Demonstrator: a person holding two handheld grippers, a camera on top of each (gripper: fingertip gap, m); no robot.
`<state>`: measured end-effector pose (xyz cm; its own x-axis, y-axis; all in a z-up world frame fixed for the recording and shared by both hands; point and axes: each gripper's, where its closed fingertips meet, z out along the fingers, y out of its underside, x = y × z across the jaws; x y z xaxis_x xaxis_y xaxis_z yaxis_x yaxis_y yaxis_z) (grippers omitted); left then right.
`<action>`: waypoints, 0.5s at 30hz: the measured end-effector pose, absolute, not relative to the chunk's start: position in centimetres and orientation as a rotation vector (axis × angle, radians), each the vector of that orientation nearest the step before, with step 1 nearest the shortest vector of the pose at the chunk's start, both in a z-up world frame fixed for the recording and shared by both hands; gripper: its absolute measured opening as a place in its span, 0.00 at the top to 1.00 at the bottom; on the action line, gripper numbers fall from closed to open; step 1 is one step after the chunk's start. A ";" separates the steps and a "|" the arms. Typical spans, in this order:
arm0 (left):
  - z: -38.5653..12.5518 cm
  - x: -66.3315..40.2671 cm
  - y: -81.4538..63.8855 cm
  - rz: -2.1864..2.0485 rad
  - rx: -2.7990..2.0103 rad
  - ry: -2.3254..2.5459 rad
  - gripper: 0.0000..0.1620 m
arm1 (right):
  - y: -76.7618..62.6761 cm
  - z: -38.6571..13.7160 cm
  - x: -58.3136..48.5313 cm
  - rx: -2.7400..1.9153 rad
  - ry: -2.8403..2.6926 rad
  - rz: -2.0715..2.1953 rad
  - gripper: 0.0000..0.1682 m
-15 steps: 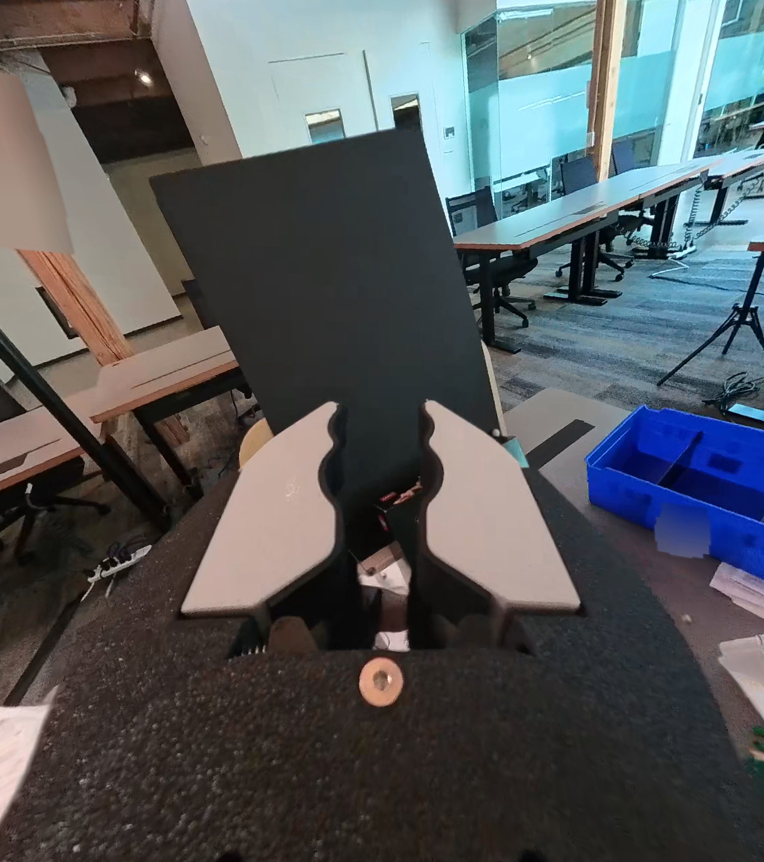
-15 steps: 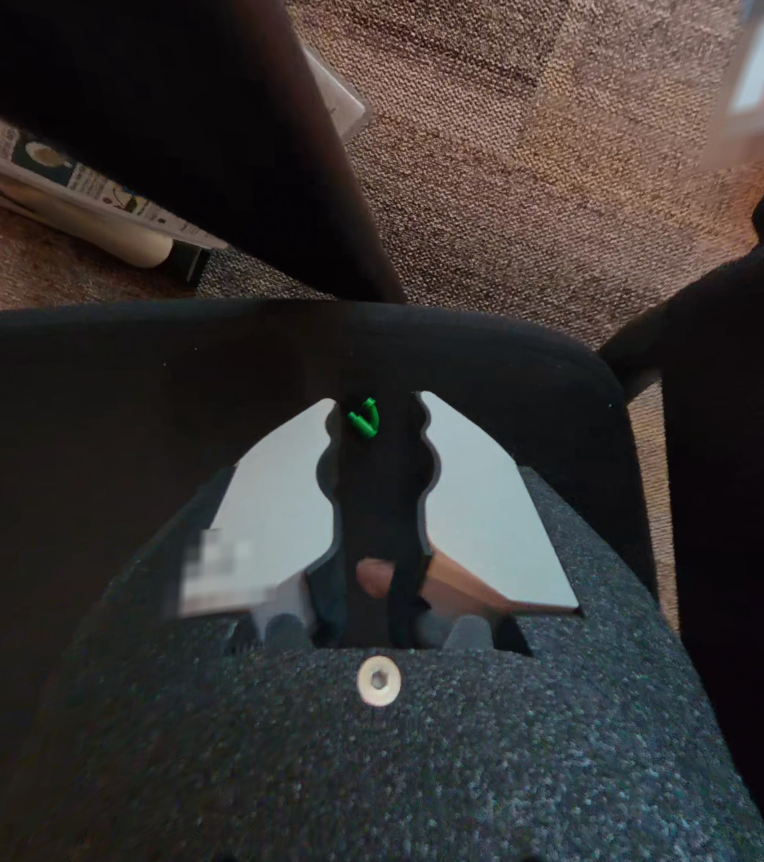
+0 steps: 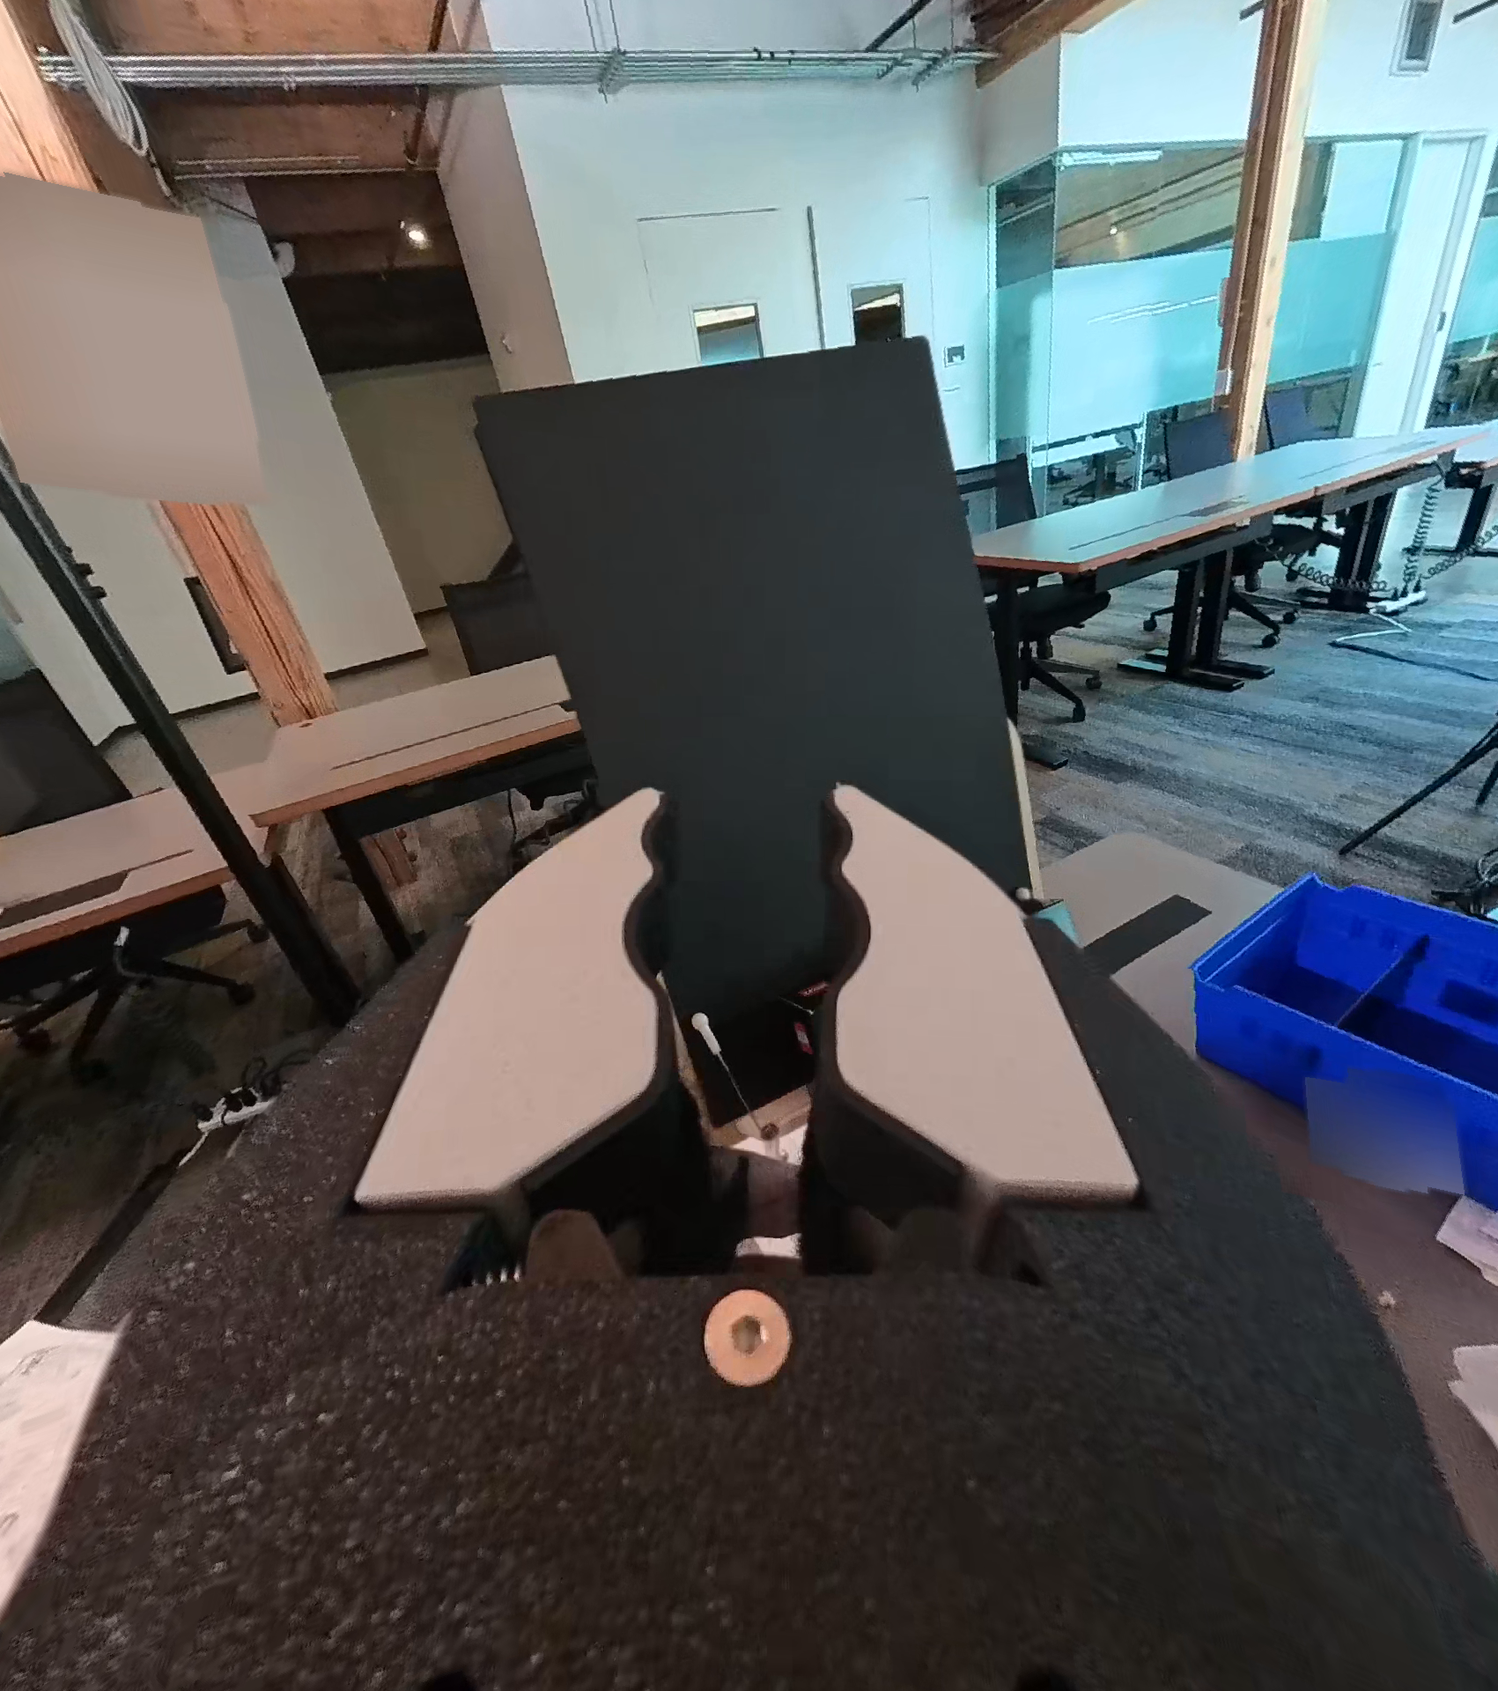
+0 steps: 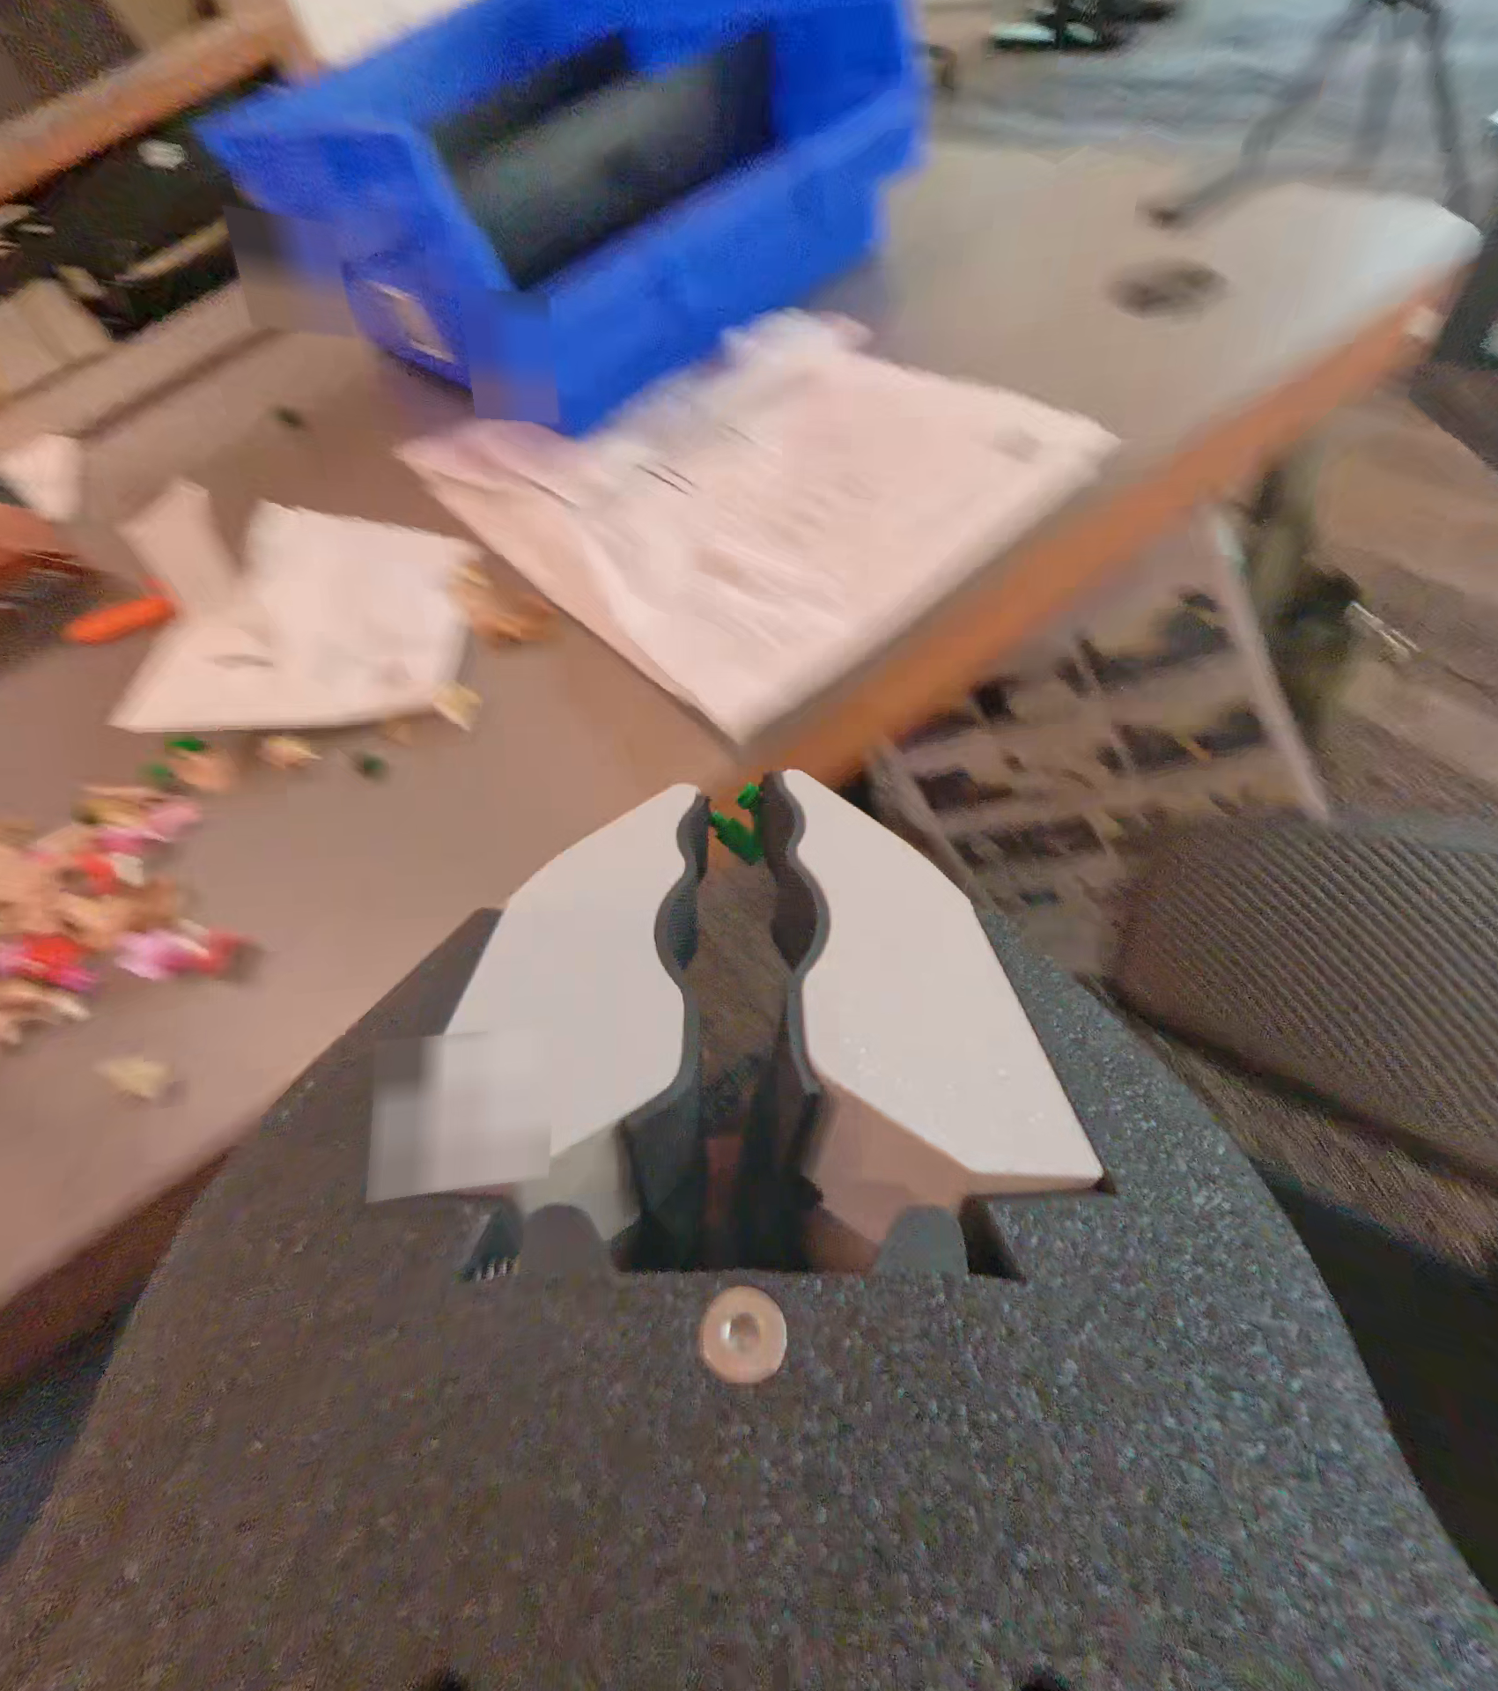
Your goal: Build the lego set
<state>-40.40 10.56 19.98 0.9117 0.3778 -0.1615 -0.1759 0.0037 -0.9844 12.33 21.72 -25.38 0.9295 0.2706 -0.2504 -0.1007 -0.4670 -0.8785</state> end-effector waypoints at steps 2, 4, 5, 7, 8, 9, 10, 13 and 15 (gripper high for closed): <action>20.2 -40.6 10.6 0.415 -1.486 -0.191 0.82 | 23.9 -23.3 7.4 -1.952 -0.249 0.547 0.94; 20.7 -40.5 10.6 0.403 -1.469 -0.198 0.82 | 25.6 -23.2 4.4 -1.967 -0.351 0.558 0.94; 20.9 -40.5 10.4 0.412 -1.465 -0.190 0.82 | 25.9 -24.0 3.4 -2.013 -0.421 0.561 0.93; 21.3 -40.7 10.0 0.451 -1.468 -0.175 0.82 | 25.9 -25.2 2.5 -2.095 -0.456 0.583 0.72; 21.5 -41.0 9.7 0.469 -1.466 -0.176 0.82 | 25.8 -25.0 2.5 -2.088 -0.441 0.607 0.70; 21.6 -41.4 9.5 0.479 -1.461 -0.185 0.82 | 25.7 -24.6 3.0 -2.063 -0.406 0.604 0.71; 21.8 -41.7 9.2 0.484 -1.454 -0.201 0.82 | 25.6 -24.1 3.7 -2.033 -0.381 0.599 0.72; 21.8 -42.4 8.8 0.484 -1.444 -0.232 0.82 | 23.9 -23.5 5.7 -1.974 -0.314 0.625 0.74; 21.5 -42.7 9.0 0.486 -1.453 -0.241 0.81 | 22.4 -25.2 8.1 -2.034 -0.186 0.579 0.74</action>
<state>-42.72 9.01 21.49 0.8800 0.4561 -0.1327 -0.1710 0.0437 -0.9843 8.14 22.38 -25.20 0.8751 0.3598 -0.3236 -0.1041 -0.5130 -0.8520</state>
